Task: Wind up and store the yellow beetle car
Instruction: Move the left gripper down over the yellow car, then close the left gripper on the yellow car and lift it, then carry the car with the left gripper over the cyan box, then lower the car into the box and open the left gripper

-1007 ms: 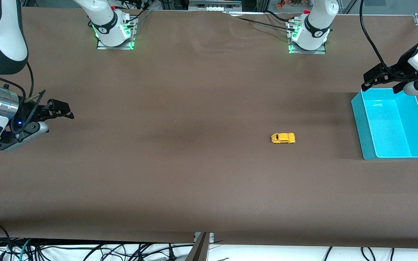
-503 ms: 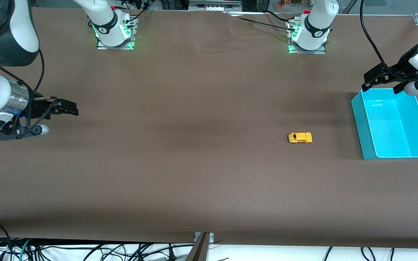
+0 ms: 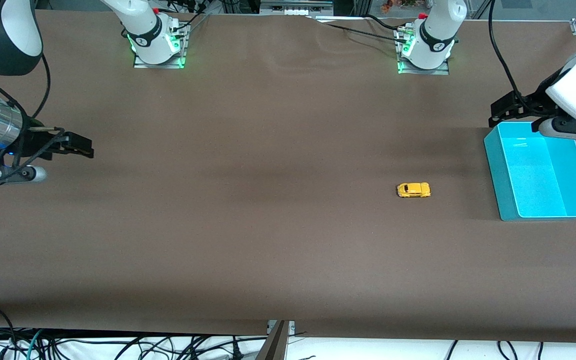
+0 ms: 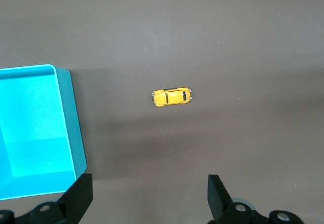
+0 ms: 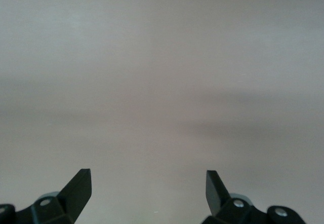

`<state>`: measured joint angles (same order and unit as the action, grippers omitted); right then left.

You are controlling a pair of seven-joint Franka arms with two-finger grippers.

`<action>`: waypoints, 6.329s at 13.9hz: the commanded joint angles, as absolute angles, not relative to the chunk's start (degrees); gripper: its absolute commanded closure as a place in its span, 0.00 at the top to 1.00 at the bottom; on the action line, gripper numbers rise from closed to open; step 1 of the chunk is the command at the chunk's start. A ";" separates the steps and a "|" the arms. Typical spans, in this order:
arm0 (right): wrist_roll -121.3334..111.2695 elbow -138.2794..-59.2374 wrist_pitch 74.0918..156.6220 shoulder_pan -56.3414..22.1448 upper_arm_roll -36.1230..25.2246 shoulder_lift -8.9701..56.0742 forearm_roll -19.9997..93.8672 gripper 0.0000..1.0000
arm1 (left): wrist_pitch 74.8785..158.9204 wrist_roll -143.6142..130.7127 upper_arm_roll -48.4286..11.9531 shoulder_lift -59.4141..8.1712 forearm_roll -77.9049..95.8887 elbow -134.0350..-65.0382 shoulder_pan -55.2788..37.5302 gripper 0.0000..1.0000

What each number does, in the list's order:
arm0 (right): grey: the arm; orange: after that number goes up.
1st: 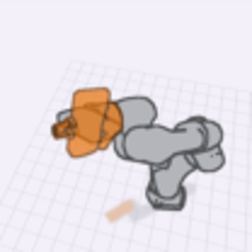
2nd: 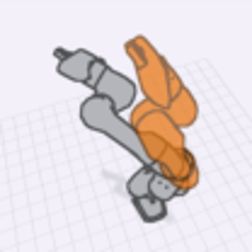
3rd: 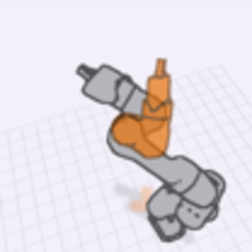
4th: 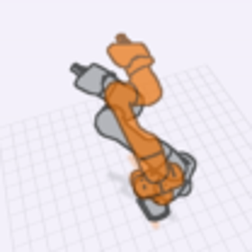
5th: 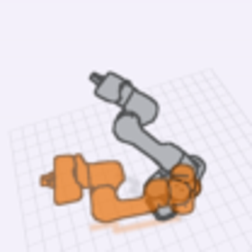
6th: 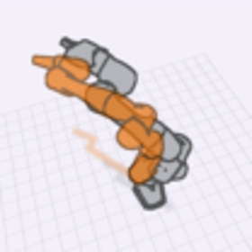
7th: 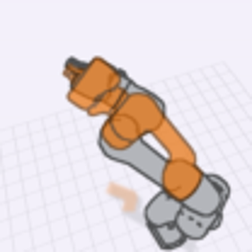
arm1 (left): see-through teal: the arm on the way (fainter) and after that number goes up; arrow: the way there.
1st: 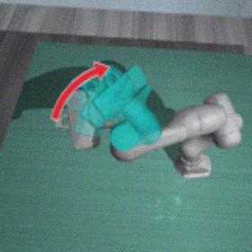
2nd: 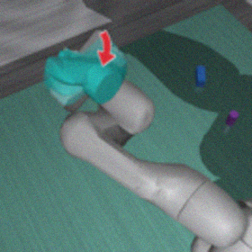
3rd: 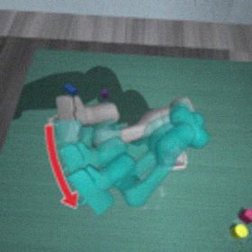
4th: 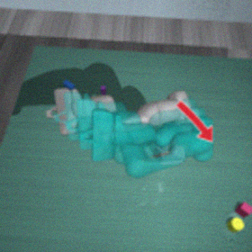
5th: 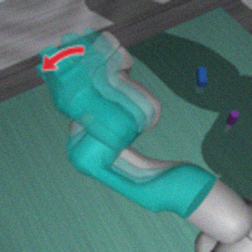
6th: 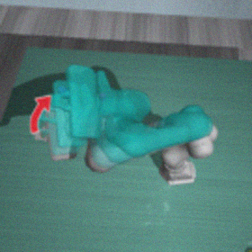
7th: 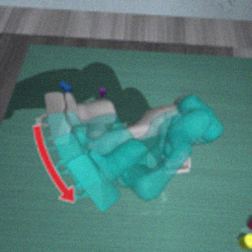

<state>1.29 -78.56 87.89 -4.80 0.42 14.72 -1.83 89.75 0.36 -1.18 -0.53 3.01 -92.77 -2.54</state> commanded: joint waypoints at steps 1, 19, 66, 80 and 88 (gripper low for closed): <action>0.97 -78.66 91.03 -2.30 3.07 11.27 -5.01 1.00 | 88.33 1.76 -1.41 -3.07 4.39 -90.70 -2.64 1.00; 0.53 -82.53 85.52 0.88 3.08 6.94 -4.66 1.00 | 129.87 11.55 -1.05 -12.56 -3.43 -118.91 -11.42 1.00; -1.14 -82.53 85.96 1.05 2.81 7.38 -4.83 1.00 | 132.33 91.92 27.41 2.81 -15.99 -137.97 -2.90 0.00; -1.14 -82.53 86.04 1.49 2.81 7.38 -4.75 1.00 | 145.45 100.37 28.92 -11.24 -17.75 -141.42 2.02 0.00; -1.14 -82.53 86.04 1.58 2.81 7.38 -4.75 1.00 | 148.18 100.11 28.48 -19.69 -16.96 -138.60 1.67 0.48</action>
